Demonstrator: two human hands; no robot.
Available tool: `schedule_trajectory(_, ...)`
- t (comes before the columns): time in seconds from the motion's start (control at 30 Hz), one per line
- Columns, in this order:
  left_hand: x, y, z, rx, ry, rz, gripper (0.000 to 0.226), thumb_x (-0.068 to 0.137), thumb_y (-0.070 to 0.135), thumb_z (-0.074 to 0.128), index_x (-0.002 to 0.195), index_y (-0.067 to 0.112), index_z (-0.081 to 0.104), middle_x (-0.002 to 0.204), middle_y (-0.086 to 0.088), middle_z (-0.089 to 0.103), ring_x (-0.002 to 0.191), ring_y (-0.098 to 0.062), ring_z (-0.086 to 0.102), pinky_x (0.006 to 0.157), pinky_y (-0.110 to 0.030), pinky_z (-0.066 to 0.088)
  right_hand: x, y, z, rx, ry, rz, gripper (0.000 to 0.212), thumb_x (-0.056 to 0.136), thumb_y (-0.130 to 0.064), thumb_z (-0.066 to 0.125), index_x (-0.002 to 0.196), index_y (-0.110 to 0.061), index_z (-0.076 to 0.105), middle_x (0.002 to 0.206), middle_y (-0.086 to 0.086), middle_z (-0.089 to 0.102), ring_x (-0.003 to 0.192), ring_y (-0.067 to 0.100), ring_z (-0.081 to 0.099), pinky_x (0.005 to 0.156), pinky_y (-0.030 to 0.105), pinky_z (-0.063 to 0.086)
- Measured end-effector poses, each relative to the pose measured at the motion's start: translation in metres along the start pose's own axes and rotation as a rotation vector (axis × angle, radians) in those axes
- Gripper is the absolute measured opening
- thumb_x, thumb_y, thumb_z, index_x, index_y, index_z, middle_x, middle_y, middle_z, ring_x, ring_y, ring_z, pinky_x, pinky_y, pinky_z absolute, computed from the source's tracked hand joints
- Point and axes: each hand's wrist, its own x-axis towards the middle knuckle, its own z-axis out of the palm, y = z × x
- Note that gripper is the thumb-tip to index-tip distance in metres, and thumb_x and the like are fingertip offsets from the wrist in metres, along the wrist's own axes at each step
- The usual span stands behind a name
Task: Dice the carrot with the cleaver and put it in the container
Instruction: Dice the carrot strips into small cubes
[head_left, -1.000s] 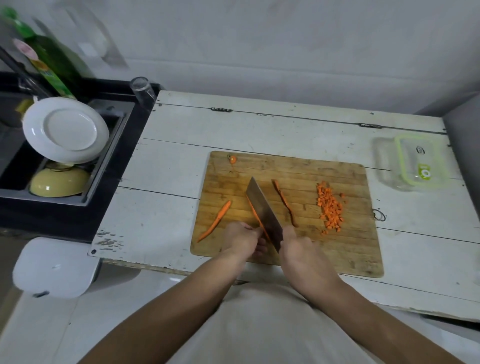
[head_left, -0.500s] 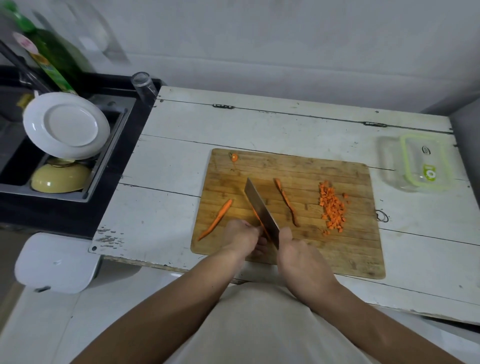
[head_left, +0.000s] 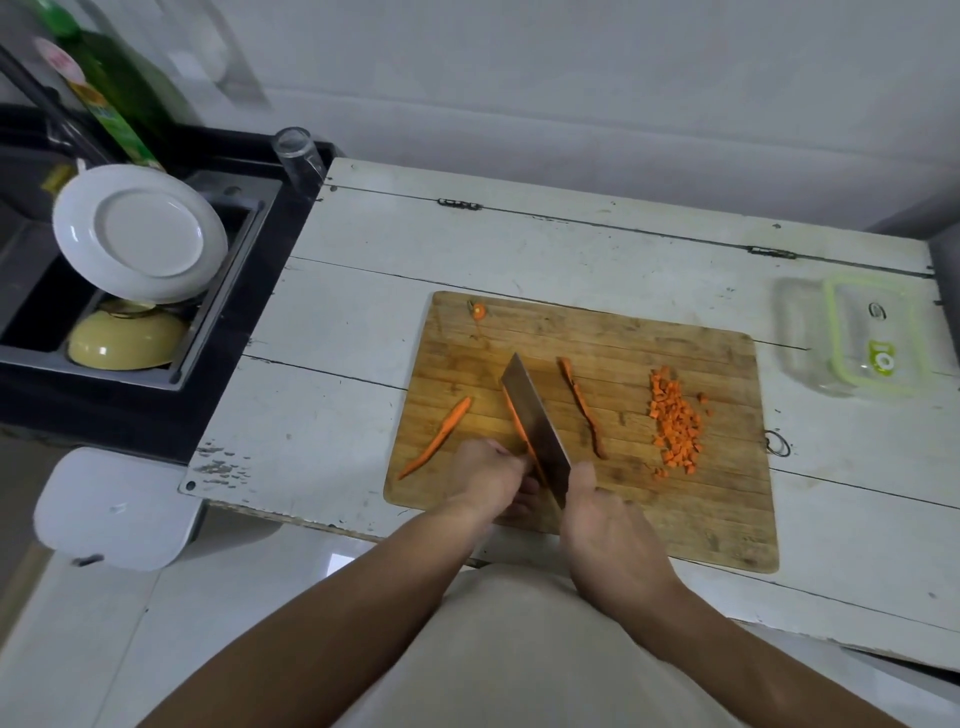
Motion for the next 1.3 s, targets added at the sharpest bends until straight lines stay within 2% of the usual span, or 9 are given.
schedule_trajectory(0.2,-0.003,0.003,-0.002,-0.007,-0.009,-0.019,0.022,0.095,0.018,0.072,0.106,0.0,0.064,0.077,-0.018,0.074,0.059,-0.027,0.069,0.051,-0.031,0.057,0.002,-0.001,-0.002,0.001,-0.006,-0.003,0.029,0.092,0.003,0.037,0.115,-0.014,0.032,0.093,0.013,0.068,0.087,0.038,0.065,0.063,0.041,0.039)
schedule_trajectory(0.33,-0.003,0.001,-0.002,-0.007,-0.007,-0.016,0.018,0.095,0.018,0.072,0.1,0.003,0.063,0.082,-0.021,0.076,0.059,-0.027,0.068,0.05,-0.031,0.056,0.006,-0.006,-0.002,-0.001,-0.004,0.004,0.028,0.091,0.003,0.042,0.11,-0.014,0.032,0.091,0.012,0.068,0.085,0.038,0.067,0.06,0.04,0.039)
schedule_trajectory(0.63,-0.001,0.0,-0.005,0.002,-0.022,-0.004,0.015,0.093,0.016,0.072,0.09,0.008,0.059,0.067,-0.013,0.072,0.057,-0.027,0.068,0.049,-0.033,0.056,0.007,-0.013,-0.003,-0.034,-0.005,0.022,0.03,0.092,0.001,0.047,0.113,-0.015,0.032,0.088,0.008,0.067,0.082,0.033,0.068,0.058,0.037,0.039)
schedule_trajectory(0.8,0.002,0.0,-0.005,0.011,-0.03,-0.013,0.019,0.092,0.018,0.073,0.083,0.011,0.058,0.066,-0.014,0.073,0.056,-0.029,0.069,0.056,-0.039,0.06,0.009,-0.016,0.0,-0.072,-0.016,0.036,0.039,0.091,0.002,0.051,0.12,-0.013,0.03,0.088,0.006,0.066,0.083,0.03,0.069,0.059,0.036,0.045)
schedule_trajectory(0.9,0.005,-0.001,-0.005,0.008,-0.031,-0.012,0.021,0.092,0.023,0.075,0.082,0.012,0.06,0.064,-0.011,0.073,0.055,-0.027,0.071,0.06,-0.043,0.063,0.017,-0.018,0.002,-0.032,-0.024,0.07,0.033,0.095,-0.001,0.046,0.12,-0.015,0.03,0.089,0.009,0.067,0.084,0.033,0.069,0.06,0.039,0.044)
schedule_trajectory(1.03,0.004,0.0,-0.005,0.023,-0.044,-0.009,0.024,0.093,0.027,0.074,0.082,0.012,0.061,0.064,-0.011,0.073,0.055,-0.027,0.071,0.055,-0.038,0.061,0.021,-0.018,0.004,-0.033,-0.012,0.082,0.033,0.097,-0.004,0.041,0.126,-0.013,0.03,0.094,0.012,0.068,0.088,0.035,0.069,0.062,0.04,0.043)
schedule_trajectory(1.17,0.004,-0.001,-0.006,0.057,-0.042,0.0,0.023,0.093,0.023,0.072,0.078,0.011,0.061,0.062,-0.01,0.073,0.062,-0.031,0.074,0.063,-0.047,0.064,0.018,-0.022,0.005,-0.099,-0.026,0.069,0.043,0.1,-0.006,0.041,0.139,-0.011,0.023,0.101,0.01,0.068,0.093,0.033,0.069,0.068,0.039,0.047)
schedule_trajectory(1.23,0.007,-0.001,-0.007,0.076,-0.025,0.005,0.024,0.094,0.021,0.07,0.073,0.013,0.061,0.058,-0.005,0.071,0.06,-0.027,0.073,0.062,-0.042,0.064,0.022,-0.025,0.004,-0.096,-0.039,0.083,0.044,0.1,-0.005,0.041,0.139,-0.011,0.022,0.103,0.011,0.068,0.095,0.033,0.068,0.069,0.04,0.047)
schedule_trajectory(1.3,0.007,0.002,-0.009,0.102,-0.007,0.03,0.028,0.093,0.023,0.072,0.068,0.017,0.06,0.055,0.003,0.067,0.057,-0.016,0.067,0.054,-0.029,0.054,0.028,-0.029,0.002,-0.074,-0.047,0.094,0.041,0.097,-0.003,0.042,0.134,-0.011,0.025,0.102,0.012,0.068,0.094,0.036,0.068,0.067,0.04,0.042)
